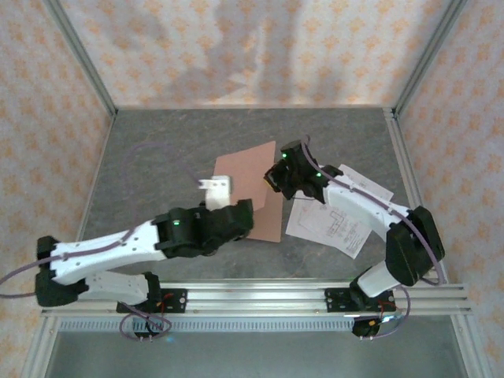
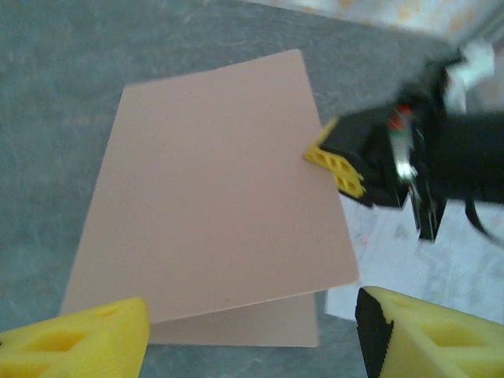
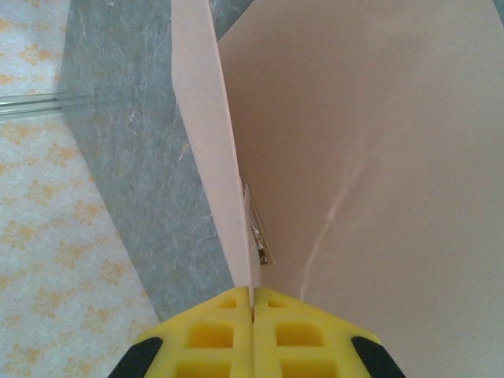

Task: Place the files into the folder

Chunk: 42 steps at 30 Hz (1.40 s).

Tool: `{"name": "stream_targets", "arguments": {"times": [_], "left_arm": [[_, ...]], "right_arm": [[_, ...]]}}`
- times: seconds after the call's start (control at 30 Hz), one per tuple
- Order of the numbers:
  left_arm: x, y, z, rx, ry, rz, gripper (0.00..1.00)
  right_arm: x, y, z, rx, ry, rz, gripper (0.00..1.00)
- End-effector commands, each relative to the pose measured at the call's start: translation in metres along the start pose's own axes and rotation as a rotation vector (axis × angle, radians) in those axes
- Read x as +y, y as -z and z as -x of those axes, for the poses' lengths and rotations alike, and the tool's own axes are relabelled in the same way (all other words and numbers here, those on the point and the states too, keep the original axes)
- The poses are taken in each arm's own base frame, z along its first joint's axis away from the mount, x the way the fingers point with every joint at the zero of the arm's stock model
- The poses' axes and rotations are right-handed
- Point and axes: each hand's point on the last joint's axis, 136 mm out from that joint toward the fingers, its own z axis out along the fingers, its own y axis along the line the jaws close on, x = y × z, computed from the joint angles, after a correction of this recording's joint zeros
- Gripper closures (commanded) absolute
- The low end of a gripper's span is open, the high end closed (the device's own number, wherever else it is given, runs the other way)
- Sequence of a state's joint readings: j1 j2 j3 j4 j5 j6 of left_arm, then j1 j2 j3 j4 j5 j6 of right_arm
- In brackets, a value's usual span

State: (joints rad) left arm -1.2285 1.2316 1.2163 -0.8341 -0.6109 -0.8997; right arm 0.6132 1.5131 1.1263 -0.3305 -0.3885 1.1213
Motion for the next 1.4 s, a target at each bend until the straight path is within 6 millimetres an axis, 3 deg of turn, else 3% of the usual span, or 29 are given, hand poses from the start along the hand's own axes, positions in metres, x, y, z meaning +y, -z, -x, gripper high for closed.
{"name": "stream_targets", "arguments": {"times": [0.0, 0.13, 0.33, 0.57, 0.67, 0.9, 1.03, 1.2, 1.3, 1.37], "left_arm": [[-0.001, 0.0, 0.001, -0.059, -0.497, 0.132, 0.28], [-0.014, -0.006, 0.005, -0.118, -0.648, 0.19, 0.27], [-0.011, -0.01, 0.02, -0.217, -0.717, 0.319, 0.21], [-0.028, -0.037, -0.007, -0.147, -0.844, 0.333, 0.2], [-0.03, -0.043, -0.01, -0.136, -0.854, 0.338, 0.19], [-0.019, -0.055, 0.004, -0.1, -0.782, 0.351, 0.16], [-0.018, -0.068, -0.001, -0.063, -0.807, 0.367, 0.16], [-0.014, -0.078, -0.005, -0.057, -0.812, 0.393, 0.27], [-0.016, -0.081, -0.003, -0.056, -0.813, 0.402, 0.41], [-0.017, -0.083, -0.004, -0.057, -0.816, 0.409, 0.57]], "right_arm": [[-0.001, 0.004, -0.003, 0.01, -0.017, -0.074, 1.0], [0.009, 0.009, -0.001, 0.013, -0.009, -0.084, 1.0], [0.013, 0.011, -0.004, 0.031, -0.005, -0.082, 1.0], [0.014, 0.011, -0.006, 0.041, -0.003, -0.075, 1.0], [0.014, 0.011, -0.006, 0.045, 0.0, -0.073, 1.0], [0.016, 0.013, -0.008, 0.05, 0.003, -0.062, 1.0], [0.017, 0.014, -0.008, 0.054, 0.004, -0.057, 1.0], [0.017, 0.013, -0.009, 0.058, 0.001, -0.053, 1.0], [0.017, 0.012, -0.009, 0.06, 0.001, -0.05, 1.0], [0.018, 0.012, -0.01, 0.062, -0.001, -0.046, 1.0]]}}
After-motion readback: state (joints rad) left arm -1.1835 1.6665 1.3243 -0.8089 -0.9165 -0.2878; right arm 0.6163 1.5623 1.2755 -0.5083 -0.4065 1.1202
